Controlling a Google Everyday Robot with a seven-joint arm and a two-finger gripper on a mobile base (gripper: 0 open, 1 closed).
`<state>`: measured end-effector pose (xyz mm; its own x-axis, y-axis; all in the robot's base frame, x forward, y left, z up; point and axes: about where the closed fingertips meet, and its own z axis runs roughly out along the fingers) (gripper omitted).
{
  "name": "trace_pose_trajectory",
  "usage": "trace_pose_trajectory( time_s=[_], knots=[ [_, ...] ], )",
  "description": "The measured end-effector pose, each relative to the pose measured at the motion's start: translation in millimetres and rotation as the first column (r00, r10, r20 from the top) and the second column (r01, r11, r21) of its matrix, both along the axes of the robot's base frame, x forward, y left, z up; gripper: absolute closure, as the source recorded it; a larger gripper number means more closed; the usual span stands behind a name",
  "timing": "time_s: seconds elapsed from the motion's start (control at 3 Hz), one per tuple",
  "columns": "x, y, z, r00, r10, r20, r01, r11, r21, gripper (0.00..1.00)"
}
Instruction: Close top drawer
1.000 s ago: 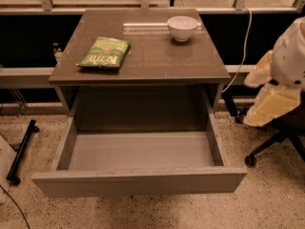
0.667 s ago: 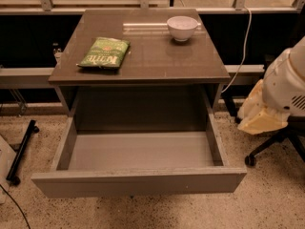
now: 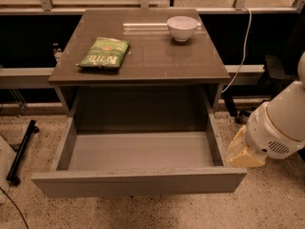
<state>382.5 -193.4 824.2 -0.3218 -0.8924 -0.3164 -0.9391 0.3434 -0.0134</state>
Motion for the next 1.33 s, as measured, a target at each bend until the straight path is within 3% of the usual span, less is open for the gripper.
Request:
trace_pose_trajectory(
  time_s=[0.67, 1.33],
  knots=[
    [-1.9, 0.0, -28.6, 0.9998, -0.014, -0.018, 0.013, 1.0, -0.005, 1.0],
    [-14.7, 12.5, -106.1, 0.9958, -0.045, -0.08, 0.047, 0.999, 0.016, 1.0]
  ],
)
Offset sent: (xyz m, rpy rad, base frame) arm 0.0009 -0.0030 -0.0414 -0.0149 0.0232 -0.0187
